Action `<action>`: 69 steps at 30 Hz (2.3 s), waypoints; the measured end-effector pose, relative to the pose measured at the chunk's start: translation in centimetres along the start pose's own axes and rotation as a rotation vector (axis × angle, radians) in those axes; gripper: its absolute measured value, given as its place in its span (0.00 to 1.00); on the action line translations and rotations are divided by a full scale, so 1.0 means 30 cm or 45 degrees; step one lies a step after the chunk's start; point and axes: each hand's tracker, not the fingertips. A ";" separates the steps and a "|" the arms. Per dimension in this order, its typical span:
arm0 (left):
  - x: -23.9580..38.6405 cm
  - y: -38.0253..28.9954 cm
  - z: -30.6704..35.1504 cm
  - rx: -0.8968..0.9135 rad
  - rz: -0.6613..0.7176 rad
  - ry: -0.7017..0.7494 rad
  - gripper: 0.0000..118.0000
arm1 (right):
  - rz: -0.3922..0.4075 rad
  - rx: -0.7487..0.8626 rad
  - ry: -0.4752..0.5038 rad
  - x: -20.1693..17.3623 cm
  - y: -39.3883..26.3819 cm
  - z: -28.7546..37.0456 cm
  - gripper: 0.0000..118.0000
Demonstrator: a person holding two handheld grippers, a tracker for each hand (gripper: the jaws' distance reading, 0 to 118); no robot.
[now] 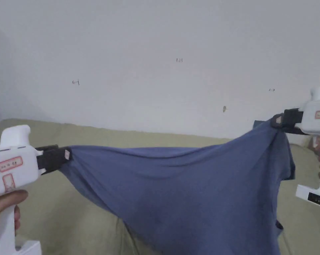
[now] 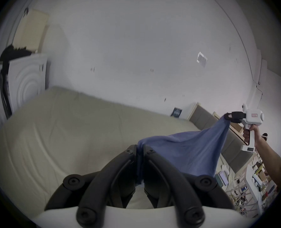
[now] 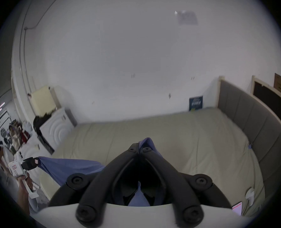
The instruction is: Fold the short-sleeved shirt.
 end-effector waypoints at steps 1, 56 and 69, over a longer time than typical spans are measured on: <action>0.013 0.067 -0.015 0.018 0.008 0.011 0.06 | -0.021 0.038 -0.004 0.001 0.053 0.029 0.01; 0.022 -0.073 -0.031 0.013 -0.117 0.211 0.06 | 0.037 0.063 0.032 0.027 -0.326 0.161 0.01; -0.076 -0.874 0.277 -0.434 -0.061 0.290 0.06 | -0.007 -0.360 -0.131 0.119 -1.306 0.347 0.01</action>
